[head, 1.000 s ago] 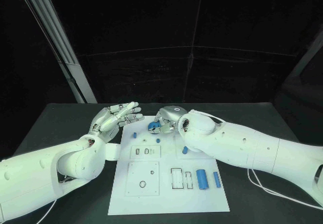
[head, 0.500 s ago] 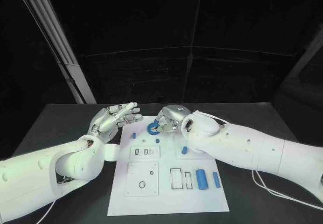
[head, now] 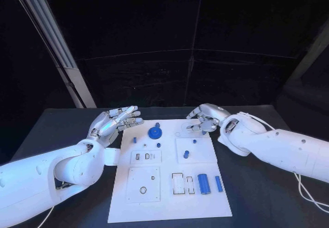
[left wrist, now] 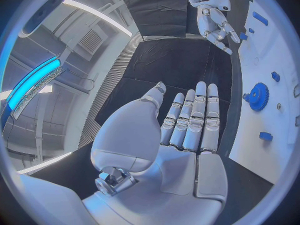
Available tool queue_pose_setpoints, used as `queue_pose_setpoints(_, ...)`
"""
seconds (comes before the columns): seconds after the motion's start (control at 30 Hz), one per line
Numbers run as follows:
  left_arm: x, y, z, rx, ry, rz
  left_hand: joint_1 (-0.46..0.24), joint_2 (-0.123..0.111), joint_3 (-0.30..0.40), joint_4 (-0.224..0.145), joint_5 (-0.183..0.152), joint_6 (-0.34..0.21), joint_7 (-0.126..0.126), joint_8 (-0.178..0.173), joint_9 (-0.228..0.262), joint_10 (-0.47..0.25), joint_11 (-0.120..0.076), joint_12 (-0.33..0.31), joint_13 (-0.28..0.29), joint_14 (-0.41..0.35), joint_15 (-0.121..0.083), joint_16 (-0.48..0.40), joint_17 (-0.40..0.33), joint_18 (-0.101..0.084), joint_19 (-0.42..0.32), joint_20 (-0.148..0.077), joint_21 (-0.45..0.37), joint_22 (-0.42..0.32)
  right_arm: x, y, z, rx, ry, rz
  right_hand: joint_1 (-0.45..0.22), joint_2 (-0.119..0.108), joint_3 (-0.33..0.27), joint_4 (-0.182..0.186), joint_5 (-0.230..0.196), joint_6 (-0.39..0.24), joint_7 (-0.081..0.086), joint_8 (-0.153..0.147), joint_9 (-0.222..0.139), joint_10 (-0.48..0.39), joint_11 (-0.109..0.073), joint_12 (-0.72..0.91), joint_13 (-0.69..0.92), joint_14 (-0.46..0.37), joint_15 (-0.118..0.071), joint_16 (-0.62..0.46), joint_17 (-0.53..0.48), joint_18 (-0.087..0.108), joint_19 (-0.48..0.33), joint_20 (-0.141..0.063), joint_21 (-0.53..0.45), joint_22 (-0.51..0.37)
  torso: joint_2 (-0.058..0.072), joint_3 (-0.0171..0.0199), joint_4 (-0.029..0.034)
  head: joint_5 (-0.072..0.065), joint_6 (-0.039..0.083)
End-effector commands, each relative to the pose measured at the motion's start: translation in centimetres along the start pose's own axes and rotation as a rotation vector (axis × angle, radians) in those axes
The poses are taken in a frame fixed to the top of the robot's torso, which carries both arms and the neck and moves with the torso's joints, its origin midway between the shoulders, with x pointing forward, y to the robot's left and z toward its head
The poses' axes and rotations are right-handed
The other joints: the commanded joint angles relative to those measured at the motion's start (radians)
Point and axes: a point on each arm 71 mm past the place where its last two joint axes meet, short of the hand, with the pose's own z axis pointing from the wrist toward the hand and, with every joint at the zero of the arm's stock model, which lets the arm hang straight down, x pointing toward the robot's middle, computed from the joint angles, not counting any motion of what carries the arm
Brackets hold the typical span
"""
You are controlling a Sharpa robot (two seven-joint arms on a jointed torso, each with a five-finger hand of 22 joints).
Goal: Assemble the parts on the task board
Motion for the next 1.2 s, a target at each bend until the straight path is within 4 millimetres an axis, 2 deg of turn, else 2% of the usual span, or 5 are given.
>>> queue_pose_setpoints(0.03,0.2,-0.1,0.1,0.01,0.036,0.003,-0.002,0.012,0.001,-0.008,-0.002,0.011,0.011,0.002,0.001,0.01,-0.007,0.004,0.001,0.012,-0.002,-0.002,0.002,0.008,0.011,-0.001,-0.003,-0.001,-1.0,-1.4,-0.9,-0.036,-0.034,0.176,0.028,-0.001,-0.004,-0.016,0.007,0.008,-0.002,0.002,-0.001,-0.007,-0.002,-0.009,-0.009,0.056,-0.009,-0.004,0.063,0.02,-0.008,-0.001,-0.004,0.047,-0.001,0.0065,-0.0092,-0.004,0.003)
queue_pose_setpoints(0.07,0.3,-0.1,0.1,0.01,0.039,0.004,-0.002,0.012,0.002,-0.009,-0.002,0.012,0.01,0.002,0.001,0.012,-0.007,0.005,0.001,0.013,-0.002,-0.002,0.003,0.008,0.012,-0.001,-0.003,-0.001,-1.4,-2.5,-1.4,-0.018,-0.039,0.186,0.037,-0.003,-0.007,-0.023,0.007,0.006,-0.003,-0.001,-0.002,-0.007,-0.004,-0.011,-0.011,0.057,-0.011,-0.004,0.065,0.02,-0.008,-0.003,-0.005,0.047,-0.001,0.0094,-0.0104,-0.006,0.005)
queue_pose_setpoints(0.4,0.2,0.0,0.3,0.01,0.045,0.008,-0.001,0.013,0.004,-0.011,-0.002,0.014,0.009,0.003,0.001,0.014,-0.008,0.005,0.001,0.015,-0.003,-0.002,0.003,0.008,0.013,-0.002,-0.003,-0.001,-0.2,-6.9,-3.6,0.073,-0.007,0.2,0.049,-0.007,-0.021,-0.034,0.008,-0.018,0.003,-0.015,-0.006,-0.011,0.0,-0.022,-0.02,0.057,-0.009,-0.007,0.063,0.02,-0.009,-0.003,-0.008,0.043,0.0,0.0101,-0.0099,-0.012,0.006)
queue_pose_setpoints(0.67,0.1,0.1,0.4,0.009,0.043,0.01,-0.001,0.013,0.004,-0.012,-0.002,0.015,0.009,0.003,0.001,0.015,-0.009,0.006,0.001,0.015,-0.003,-0.002,0.003,0.008,0.013,-0.002,-0.003,-0.001,1.1,-7.9,-3.8,0.094,0.027,0.195,0.05,-0.006,-0.025,-0.035,0.008,-0.025,0.004,-0.017,-0.007,-0.011,0.001,-0.023,-0.02,0.057,-0.008,-0.008,0.063,0.021,-0.011,-0.002,-0.01,0.041,0.0,0.0048,-0.0061,-0.015,0.0)
queue_pose_setpoints(1.2,-0.1,0.2,0.5,0.007,0.038,0.013,-0.001,0.013,0.005,-0.013,-0.002,0.015,0.01,0.002,0.001,0.015,-0.008,0.005,0.001,0.015,-0.003,-0.003,0.003,0.008,0.014,-0.002,-0.003,-0.001,2.0,-7.5,-3.0,0.07,0.024,0.199,0.058,0.023,-0.024,-0.037,0.001,-0.013,0.003,-0.008,-0.002,0.007,0.001,0.003,0.001,0.064,-0.007,0.005,0.087,0.017,0.004,-0.001,-0.002,0.06,-0.001,0.0034,-0.0062,-0.017,-0.004)
